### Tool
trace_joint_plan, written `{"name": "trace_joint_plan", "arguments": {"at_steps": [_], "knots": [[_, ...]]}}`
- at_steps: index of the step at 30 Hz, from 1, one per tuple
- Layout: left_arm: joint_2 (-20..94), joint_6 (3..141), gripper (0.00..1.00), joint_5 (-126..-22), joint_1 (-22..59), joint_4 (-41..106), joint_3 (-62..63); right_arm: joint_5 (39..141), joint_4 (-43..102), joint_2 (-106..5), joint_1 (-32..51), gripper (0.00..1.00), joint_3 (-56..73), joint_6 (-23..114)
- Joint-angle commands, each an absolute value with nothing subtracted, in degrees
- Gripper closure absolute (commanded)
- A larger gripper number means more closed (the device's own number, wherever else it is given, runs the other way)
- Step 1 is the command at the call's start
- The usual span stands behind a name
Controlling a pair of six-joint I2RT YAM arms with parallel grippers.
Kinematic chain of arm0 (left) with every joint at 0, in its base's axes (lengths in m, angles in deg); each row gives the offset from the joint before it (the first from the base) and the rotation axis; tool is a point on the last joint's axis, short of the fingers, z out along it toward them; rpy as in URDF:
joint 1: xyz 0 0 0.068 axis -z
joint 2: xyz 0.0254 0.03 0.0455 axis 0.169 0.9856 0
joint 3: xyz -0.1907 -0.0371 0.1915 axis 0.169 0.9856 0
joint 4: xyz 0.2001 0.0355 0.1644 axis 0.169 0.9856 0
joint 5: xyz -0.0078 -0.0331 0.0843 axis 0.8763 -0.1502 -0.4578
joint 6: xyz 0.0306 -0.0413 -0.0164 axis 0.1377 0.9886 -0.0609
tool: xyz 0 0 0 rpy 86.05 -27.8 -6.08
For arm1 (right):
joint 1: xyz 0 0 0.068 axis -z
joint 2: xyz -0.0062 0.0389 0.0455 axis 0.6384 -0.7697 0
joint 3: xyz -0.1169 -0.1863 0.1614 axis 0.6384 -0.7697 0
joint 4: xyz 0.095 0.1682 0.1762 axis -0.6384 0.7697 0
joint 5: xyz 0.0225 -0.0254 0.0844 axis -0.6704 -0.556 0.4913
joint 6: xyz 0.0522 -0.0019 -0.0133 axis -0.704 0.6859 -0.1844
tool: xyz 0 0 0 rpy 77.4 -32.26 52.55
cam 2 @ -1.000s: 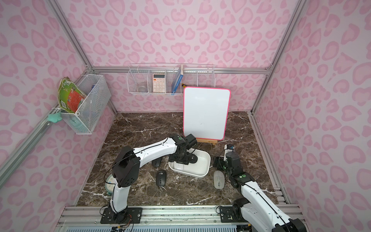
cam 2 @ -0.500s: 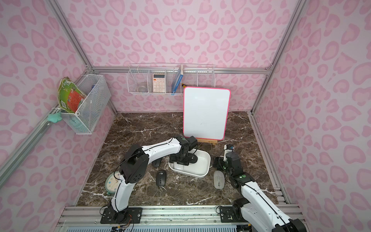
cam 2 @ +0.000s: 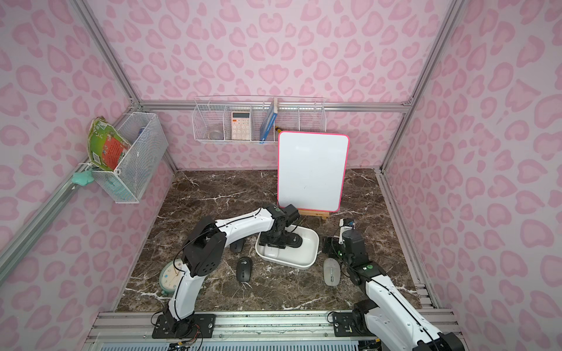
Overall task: Take out the mouse from the storage box
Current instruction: Pick up the mouse from the storage box, then place the mouse at the center of the board.
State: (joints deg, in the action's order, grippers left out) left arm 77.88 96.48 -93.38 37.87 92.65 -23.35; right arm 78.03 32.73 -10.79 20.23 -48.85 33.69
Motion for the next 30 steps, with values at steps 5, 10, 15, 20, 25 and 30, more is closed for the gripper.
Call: {"name": "trace_joint_plan", "arguments": {"at_steps": [5,10,15,20,25,30], "knots": [[72.83,95.22,0.52,-93.17,38.17,92.6,-22.22,77.8,32.08,-10.31,20.25,0.17,-48.71,33.6],[67.67,94.93,0.53,-93.46,39.02,93.09,-20.64,77.78,32.44,-10.22,20.27,0.17,-48.45,33.7],[60.52,94.71,0.53,-93.02,40.43,92.71,-14.61,77.86,32.72,-9.99,20.24,0.17,-48.36,33.7],[52.89,94.54,0.54,-91.88,42.08,92.03,-7.26,78.17,32.67,-10.65,20.25,0.17,-48.1,33.81],[47.44,92.89,0.54,-91.74,44.72,91.68,-2.43,78.42,32.38,-11.45,20.25,0.17,-48.01,33.72],[44.21,90.37,0.55,-90.47,47.34,90.43,2.28,78.65,32.3,-12.1,20.16,0.16,-48.05,33.7]]}}
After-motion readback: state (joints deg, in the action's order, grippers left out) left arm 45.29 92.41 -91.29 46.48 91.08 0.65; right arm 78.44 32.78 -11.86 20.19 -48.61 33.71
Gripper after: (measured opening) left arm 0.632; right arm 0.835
